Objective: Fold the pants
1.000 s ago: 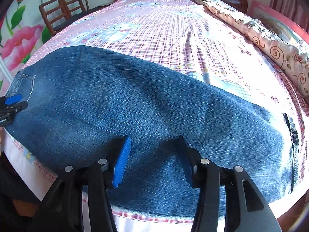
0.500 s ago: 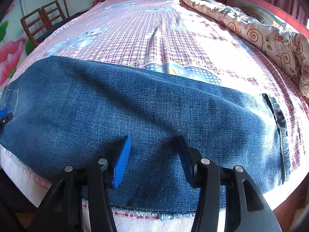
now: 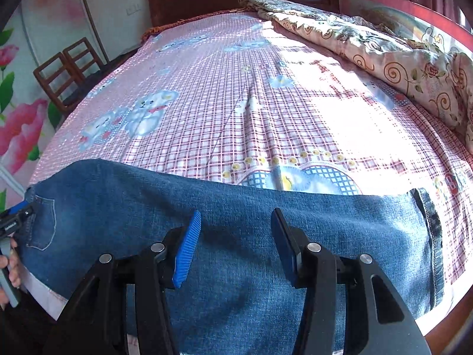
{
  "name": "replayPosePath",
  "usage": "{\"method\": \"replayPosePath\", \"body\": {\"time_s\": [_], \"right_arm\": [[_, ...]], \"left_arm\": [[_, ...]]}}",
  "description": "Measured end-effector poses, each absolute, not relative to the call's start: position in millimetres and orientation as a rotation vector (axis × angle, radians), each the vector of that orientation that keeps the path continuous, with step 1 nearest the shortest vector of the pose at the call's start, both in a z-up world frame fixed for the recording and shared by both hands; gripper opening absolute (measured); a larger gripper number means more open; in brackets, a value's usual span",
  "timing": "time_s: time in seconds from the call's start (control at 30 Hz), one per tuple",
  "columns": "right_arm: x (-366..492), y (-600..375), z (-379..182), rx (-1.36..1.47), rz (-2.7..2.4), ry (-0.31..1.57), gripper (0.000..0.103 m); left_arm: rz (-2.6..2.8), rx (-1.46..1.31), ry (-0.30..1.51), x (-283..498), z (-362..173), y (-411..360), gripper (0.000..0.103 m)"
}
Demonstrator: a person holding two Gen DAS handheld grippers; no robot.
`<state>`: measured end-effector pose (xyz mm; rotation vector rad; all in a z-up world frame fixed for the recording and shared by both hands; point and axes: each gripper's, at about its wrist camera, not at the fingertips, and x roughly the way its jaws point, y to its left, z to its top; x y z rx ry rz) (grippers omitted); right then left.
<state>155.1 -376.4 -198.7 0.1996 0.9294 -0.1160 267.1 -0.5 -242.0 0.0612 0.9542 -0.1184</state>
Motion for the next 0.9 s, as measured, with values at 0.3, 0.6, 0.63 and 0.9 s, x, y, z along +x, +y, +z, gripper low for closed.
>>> {"method": "replayPosePath", "body": {"time_s": [0.3,0.6,0.63,0.9], "right_arm": [[201.3,-360.4,-235.5,0.194,-0.115,1.038,0.049],[200.1,-384.3,-242.6,0.168,-0.098,1.041,0.048],[199.0,-388.1,-241.3,0.173,-0.115,1.043,0.049],[175.5,-433.2,-238.2,0.197,-0.2,1.054,0.049]], "left_arm": [[-0.093,0.058,1.059,307.2,-266.9,-7.6,0.088],[-0.125,0.108,1.063,306.3,-276.2,-9.4,0.09],[-0.128,0.108,1.066,306.6,-275.7,-9.1,0.09],[-0.128,0.095,1.073,303.6,-270.3,-2.6,0.09]]}}
